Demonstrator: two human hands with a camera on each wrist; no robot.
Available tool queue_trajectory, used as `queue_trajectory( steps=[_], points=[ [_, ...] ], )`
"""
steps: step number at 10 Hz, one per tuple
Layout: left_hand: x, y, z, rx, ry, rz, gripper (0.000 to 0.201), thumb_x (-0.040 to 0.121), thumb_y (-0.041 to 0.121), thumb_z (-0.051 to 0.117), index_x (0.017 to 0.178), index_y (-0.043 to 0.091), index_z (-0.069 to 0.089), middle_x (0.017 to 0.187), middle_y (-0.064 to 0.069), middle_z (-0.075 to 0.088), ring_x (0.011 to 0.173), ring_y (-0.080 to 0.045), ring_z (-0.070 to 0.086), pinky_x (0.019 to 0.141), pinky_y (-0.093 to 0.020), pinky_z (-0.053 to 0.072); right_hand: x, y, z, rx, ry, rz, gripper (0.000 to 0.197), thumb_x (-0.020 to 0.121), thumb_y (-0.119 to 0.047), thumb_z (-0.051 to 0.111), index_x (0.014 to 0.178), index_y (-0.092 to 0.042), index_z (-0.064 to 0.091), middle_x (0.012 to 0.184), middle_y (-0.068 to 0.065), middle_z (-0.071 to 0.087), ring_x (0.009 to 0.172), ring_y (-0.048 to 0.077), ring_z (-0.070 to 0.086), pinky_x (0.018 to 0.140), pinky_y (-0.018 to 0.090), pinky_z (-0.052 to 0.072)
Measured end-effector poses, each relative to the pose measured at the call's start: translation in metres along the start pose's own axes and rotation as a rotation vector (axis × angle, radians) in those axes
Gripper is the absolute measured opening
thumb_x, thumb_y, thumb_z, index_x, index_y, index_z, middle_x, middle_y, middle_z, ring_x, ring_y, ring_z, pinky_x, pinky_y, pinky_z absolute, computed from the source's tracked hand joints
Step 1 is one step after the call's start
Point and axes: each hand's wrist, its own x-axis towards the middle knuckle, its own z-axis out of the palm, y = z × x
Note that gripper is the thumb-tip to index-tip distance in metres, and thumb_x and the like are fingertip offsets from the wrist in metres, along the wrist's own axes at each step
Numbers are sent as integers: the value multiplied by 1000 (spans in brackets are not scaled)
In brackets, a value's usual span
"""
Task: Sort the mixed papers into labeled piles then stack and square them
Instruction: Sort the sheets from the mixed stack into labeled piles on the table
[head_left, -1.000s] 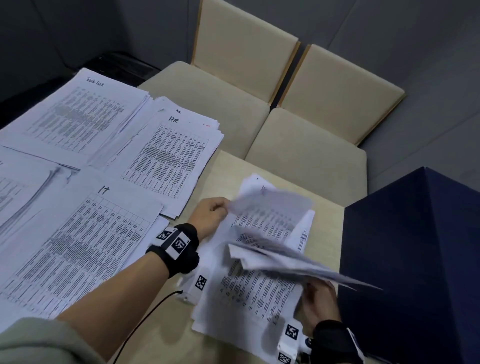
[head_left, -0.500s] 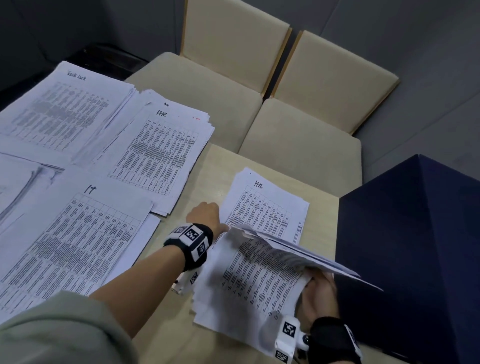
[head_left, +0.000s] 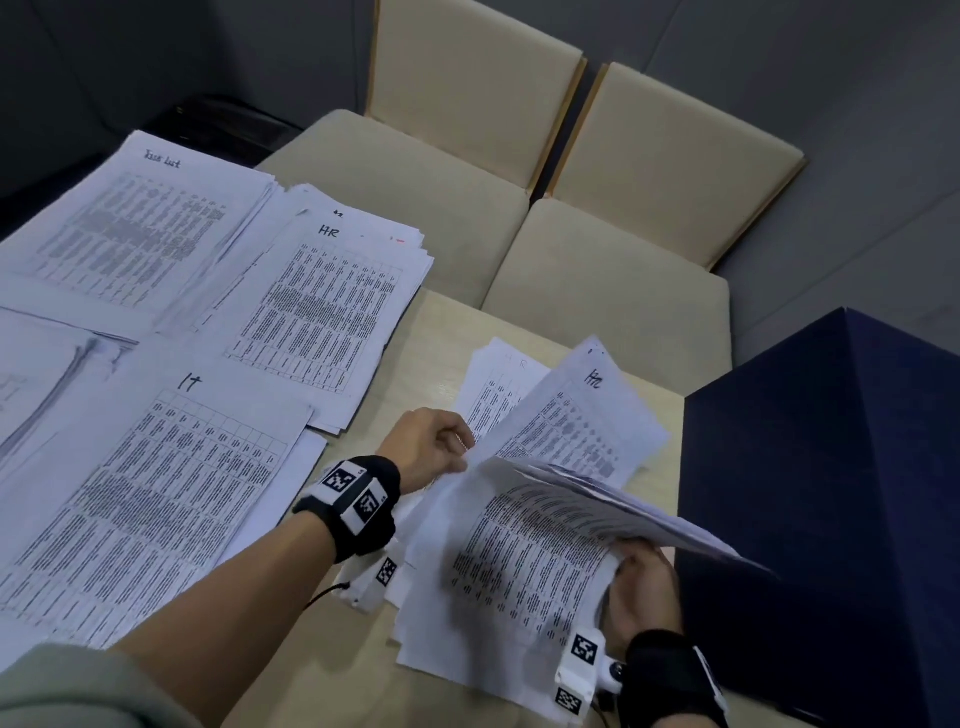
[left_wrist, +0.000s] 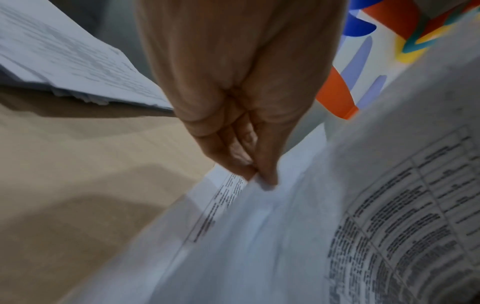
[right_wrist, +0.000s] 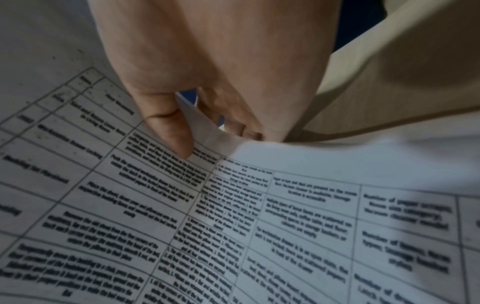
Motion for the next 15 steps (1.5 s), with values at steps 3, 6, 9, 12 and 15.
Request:
queue_trajectory(
  steps=[3,6,9,12,15],
  points=[
    [-11,-7,-10,-306,-154,-16,32,76,0,79,64,13,53,50,5,45,47,-10,37,49,-20,31,-11,-20,15,-88,-34,-45,11,90,1,51,91,-5,59,85,15,66,74,27,65,64,35,52],
    [-22,-10,-16,-569,-181,-95,39,74,-6,78,68,9,42,55,7,47,48,-5,42,52,-13,39,-17,-23,21,-113,-53,-8,21,91,3,47,74,-8,51,74,10,58,74,25,60,69,35,47],
    [-18,-4,-16,-436,-7,-177,18,101,16,52,110,9,66,97,-5,74,77,-10,70,66,-18,53,-22,-26,28,-10,-22,-141,27,88,10,52,81,-15,55,92,12,67,90,25,64,69,31,53],
    [-10,-12,-8,-529,8,-278,26,80,-7,47,93,-4,69,94,-6,73,93,-27,64,86,-33,46,-36,-26,36,-8,9,12,15,93,10,49,93,3,62,84,17,74,83,29,71,64,27,59],
    [-3,-3,-2,-565,30,-349,24,81,13,51,94,5,70,99,-14,69,84,-25,63,78,-34,46,-25,-12,23,-89,-94,166,36,92,-15,53,126,-9,60,121,17,66,109,31,58,89,35,52]
  ],
)
